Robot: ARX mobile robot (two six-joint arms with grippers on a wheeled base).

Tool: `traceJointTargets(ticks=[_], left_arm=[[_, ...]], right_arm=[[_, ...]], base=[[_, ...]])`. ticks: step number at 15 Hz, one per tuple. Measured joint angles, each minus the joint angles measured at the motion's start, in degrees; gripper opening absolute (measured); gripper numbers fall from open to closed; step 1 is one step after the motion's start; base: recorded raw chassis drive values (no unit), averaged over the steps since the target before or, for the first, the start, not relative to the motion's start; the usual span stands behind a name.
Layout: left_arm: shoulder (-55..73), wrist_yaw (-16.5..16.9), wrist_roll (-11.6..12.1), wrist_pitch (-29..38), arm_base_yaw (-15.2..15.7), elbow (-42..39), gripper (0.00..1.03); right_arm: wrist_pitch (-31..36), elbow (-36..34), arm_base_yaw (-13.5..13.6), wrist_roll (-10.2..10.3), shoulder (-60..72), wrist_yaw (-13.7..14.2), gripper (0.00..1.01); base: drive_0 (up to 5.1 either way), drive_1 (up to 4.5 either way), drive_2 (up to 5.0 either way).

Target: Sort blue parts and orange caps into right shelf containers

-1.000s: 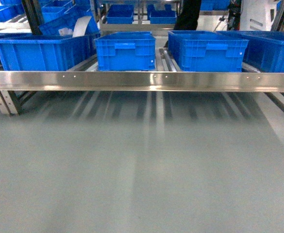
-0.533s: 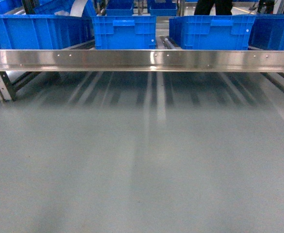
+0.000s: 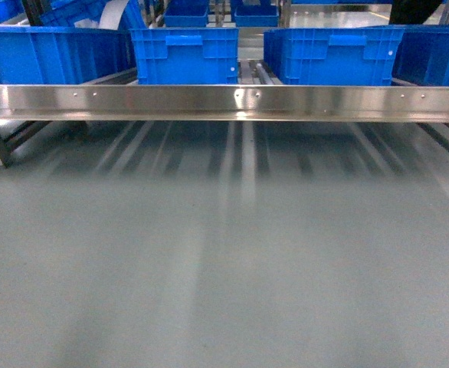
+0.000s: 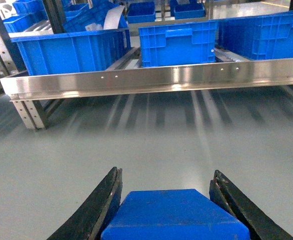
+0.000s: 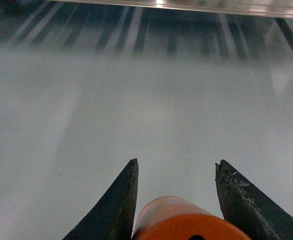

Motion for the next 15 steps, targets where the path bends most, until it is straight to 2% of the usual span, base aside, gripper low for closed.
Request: traceJointTargets(ticks=[7,15], left_arm=[[-0.1,0.0,0.0,0.0,0.0,0.0,0.44],[-0.1,0.1,0.0,-0.2,-0.1,0.0,0.44]], right_arm=[[0.1,0.0,0.0,0.0,0.0,0.0,0.42],[0.0,0.0,-0.1,0.0,0.0,0.1,0.42]], base=[[2.8,2.09,-5.0],[0.1,4.08,-3.9]])
